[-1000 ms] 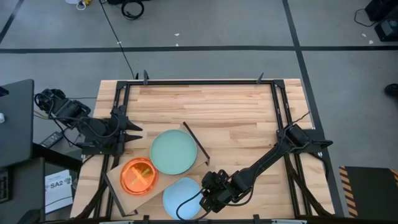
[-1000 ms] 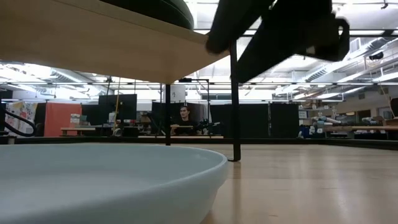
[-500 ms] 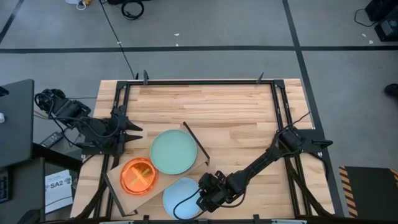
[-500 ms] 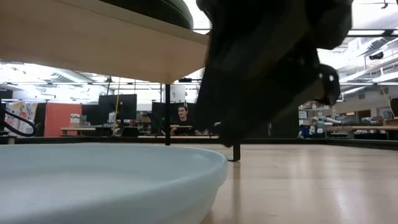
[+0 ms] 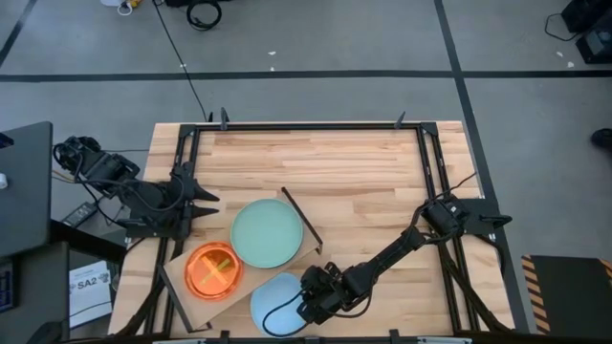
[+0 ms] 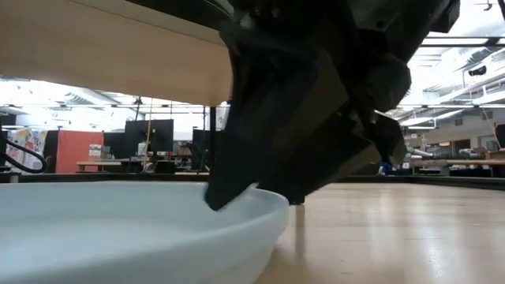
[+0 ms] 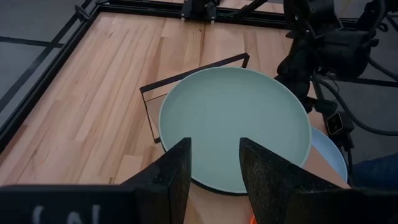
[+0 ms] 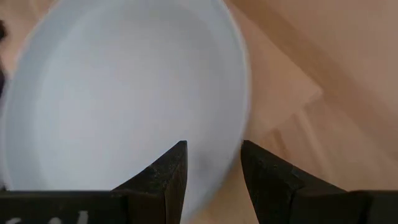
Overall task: Place and stack plates onto a shelf
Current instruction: Stack the gray plate on top of the blue plate on the shelf
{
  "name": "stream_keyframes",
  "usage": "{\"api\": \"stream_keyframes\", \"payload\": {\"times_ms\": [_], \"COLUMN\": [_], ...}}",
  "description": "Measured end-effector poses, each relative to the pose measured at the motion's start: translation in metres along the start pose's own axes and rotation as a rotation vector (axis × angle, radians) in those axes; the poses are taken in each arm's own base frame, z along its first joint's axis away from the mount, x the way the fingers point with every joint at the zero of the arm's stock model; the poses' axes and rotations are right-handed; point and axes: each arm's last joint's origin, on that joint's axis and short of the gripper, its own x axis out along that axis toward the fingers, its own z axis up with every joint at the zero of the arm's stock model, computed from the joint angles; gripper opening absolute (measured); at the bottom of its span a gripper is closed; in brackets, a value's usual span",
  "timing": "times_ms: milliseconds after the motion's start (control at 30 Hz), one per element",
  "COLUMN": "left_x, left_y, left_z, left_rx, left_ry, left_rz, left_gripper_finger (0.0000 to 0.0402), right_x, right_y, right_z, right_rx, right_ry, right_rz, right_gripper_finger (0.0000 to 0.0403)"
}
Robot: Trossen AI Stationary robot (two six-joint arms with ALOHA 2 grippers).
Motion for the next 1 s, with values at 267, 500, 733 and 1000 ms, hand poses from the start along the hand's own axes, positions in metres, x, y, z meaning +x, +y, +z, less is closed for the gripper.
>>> {"api": "stream_keyframes", "payload": {"times_ms": [267,500,733,1000], "left_x": [0.0,0.0,0.0,0.0001], "left_y": [0.0,0.0,0.0,0.0001], "left_z": [0.0,-0.0001,-0.0001,-0.0001], "left_rx": [-0.004,-0.005,-0.006,-0.006], "left_ry": [0.0,0.001,0.001,0.001], "left_rz": [0.0,0.0,0.0,0.001], "left_gripper_finger": [0.0141,0.0141,0.0141,0.0141], "right_x": [0.0003,0.0017,0.0017,0.0016], "right_y": [0.0041,0.0015,0.0015,0.0005], "right_z": [0.003,0.0054,0.0055,0.0051], "right_rx": [-0.083,-0.068,-0.046,-0.049], "right_ry": [-0.019,-0.015,-0.015,-0.01], "right_rz": [0.042,0.027,0.027,0.018], "right_gripper_finger": [0.0156,0.0151,0.015,0.0137]}}
